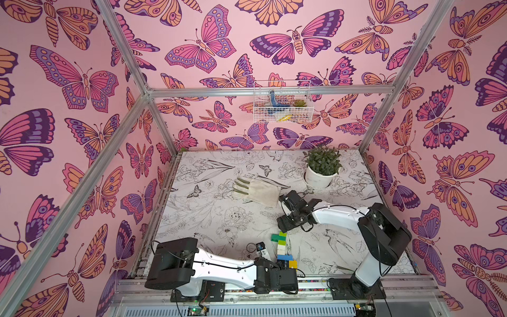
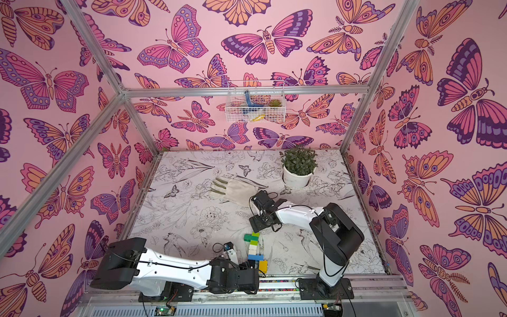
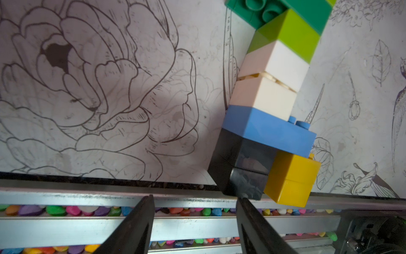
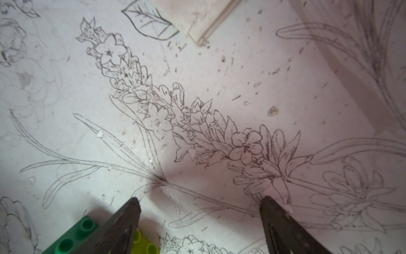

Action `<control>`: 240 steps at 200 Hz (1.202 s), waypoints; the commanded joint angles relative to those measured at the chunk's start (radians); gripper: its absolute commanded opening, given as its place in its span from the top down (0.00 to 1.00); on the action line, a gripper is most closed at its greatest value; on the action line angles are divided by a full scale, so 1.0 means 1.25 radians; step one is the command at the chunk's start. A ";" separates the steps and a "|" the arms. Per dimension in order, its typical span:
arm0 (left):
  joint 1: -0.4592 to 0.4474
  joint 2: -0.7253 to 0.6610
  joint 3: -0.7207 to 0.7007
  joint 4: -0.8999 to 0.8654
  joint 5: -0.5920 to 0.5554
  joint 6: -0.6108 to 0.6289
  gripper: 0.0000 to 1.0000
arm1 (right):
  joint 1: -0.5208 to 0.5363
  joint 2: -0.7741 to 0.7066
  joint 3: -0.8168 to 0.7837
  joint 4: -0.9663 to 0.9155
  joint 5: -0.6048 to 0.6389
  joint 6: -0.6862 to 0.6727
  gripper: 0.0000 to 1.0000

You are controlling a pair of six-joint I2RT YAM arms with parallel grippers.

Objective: Assemble a giraffe with lego
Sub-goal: Assemble the lego brick with the lego brick.

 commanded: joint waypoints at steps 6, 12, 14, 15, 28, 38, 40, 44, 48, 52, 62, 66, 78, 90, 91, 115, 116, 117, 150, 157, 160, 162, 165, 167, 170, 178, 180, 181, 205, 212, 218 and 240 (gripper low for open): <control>-0.005 0.004 -0.012 -0.020 0.024 0.016 0.35 | -0.005 0.028 0.006 -0.019 -0.020 0.007 0.11; -0.005 0.005 -0.012 -0.016 0.027 0.017 0.35 | -0.005 0.029 0.007 -0.019 -0.023 0.007 0.11; -0.004 0.006 -0.013 -0.015 0.028 0.017 0.35 | -0.005 0.030 0.007 -0.019 -0.023 0.006 0.11; -0.005 0.007 -0.014 -0.014 0.028 0.017 0.35 | -0.005 0.031 0.007 -0.019 -0.023 0.007 0.11; -0.004 0.010 -0.018 -0.004 0.034 0.016 0.35 | -0.005 0.031 0.007 -0.017 -0.025 0.007 0.11; -0.004 0.011 -0.023 0.003 0.037 0.015 0.35 | -0.005 0.033 0.007 -0.018 -0.027 0.008 0.11; -0.004 0.012 -0.023 0.004 0.038 0.014 0.35 | -0.005 0.034 0.007 -0.016 -0.028 0.008 0.11; -0.004 0.013 -0.025 0.007 0.039 0.013 0.35 | -0.005 0.034 0.007 -0.016 -0.029 0.008 0.11; -0.003 0.013 -0.026 0.010 0.039 0.013 0.35 | -0.005 0.034 0.007 -0.016 -0.029 0.008 0.11; -0.003 0.014 -0.027 0.012 0.040 0.013 0.35 | -0.005 0.034 0.007 -0.015 -0.029 0.008 0.11; -0.001 0.017 -0.030 0.018 0.042 0.013 0.35 | -0.005 0.034 0.006 -0.015 -0.030 0.007 0.11; 0.000 0.017 -0.032 0.022 0.044 0.012 0.35 | -0.005 0.036 0.006 -0.015 -0.029 0.008 0.11; 0.001 0.023 -0.035 0.030 0.050 0.012 0.35 | -0.005 0.035 0.006 -0.015 -0.029 0.006 0.11; 0.004 0.026 -0.036 0.035 0.050 0.012 0.35 | -0.005 0.036 0.006 -0.017 -0.029 0.007 0.11; 0.004 0.026 -0.036 0.034 0.050 0.012 0.35 | -0.005 0.035 0.006 -0.017 -0.028 0.007 0.11; 0.006 0.028 -0.043 0.049 0.050 0.012 0.35 | -0.005 0.038 0.003 -0.016 -0.028 0.003 0.11; 0.007 0.028 -0.043 0.050 0.050 0.012 0.35 | -0.006 0.038 0.003 -0.016 -0.028 0.003 0.11; 0.007 0.029 -0.044 0.051 0.050 0.012 0.35 | -0.006 0.038 0.002 -0.016 -0.028 0.003 0.11; 0.017 0.044 -0.050 0.077 0.052 0.018 0.35 | -0.005 0.053 -0.003 -0.020 -0.022 -0.001 0.11; 0.019 0.047 -0.048 0.081 0.054 0.022 0.35 | -0.004 0.057 -0.003 -0.022 -0.020 -0.002 0.11; 0.021 0.048 -0.049 0.082 0.054 0.024 0.35 | -0.004 0.058 -0.003 -0.022 -0.020 -0.003 0.11; 0.022 0.048 -0.049 0.083 0.055 0.025 0.35 | -0.004 0.058 -0.003 -0.022 -0.019 -0.004 0.11; 0.023 0.049 -0.048 0.083 0.056 0.026 0.35 | -0.004 0.059 -0.004 -0.021 -0.019 -0.003 0.11; 0.023 0.049 -0.048 0.084 0.056 0.026 0.35 | -0.003 0.060 -0.004 -0.020 -0.018 -0.003 0.11; 0.024 0.049 -0.048 0.086 0.057 0.027 0.35 | -0.004 0.060 -0.005 -0.019 -0.018 -0.003 0.11; 0.024 0.048 -0.051 0.087 0.057 0.027 0.35 | -0.004 0.063 -0.004 -0.018 -0.017 -0.004 0.11; 0.025 0.048 -0.051 0.088 0.057 0.027 0.35 | -0.004 0.063 -0.004 -0.018 -0.017 -0.004 0.11; 0.025 0.048 -0.052 0.088 0.057 0.027 0.35 | -0.004 0.064 -0.004 -0.018 -0.017 -0.004 0.11; 0.026 0.042 -0.060 0.096 0.056 0.023 0.35 | -0.002 0.083 0.005 -0.025 -0.011 -0.008 0.12; 0.026 0.043 -0.061 0.096 0.056 0.025 0.35 | -0.002 0.088 0.005 -0.026 -0.005 -0.008 0.11; 0.026 0.043 -0.061 0.096 0.056 0.025 0.35 | -0.002 0.087 0.005 -0.028 0.003 -0.008 0.12; 0.026 0.039 -0.065 0.098 0.056 0.025 0.35 | -0.003 0.080 -0.002 -0.027 0.032 -0.008 0.11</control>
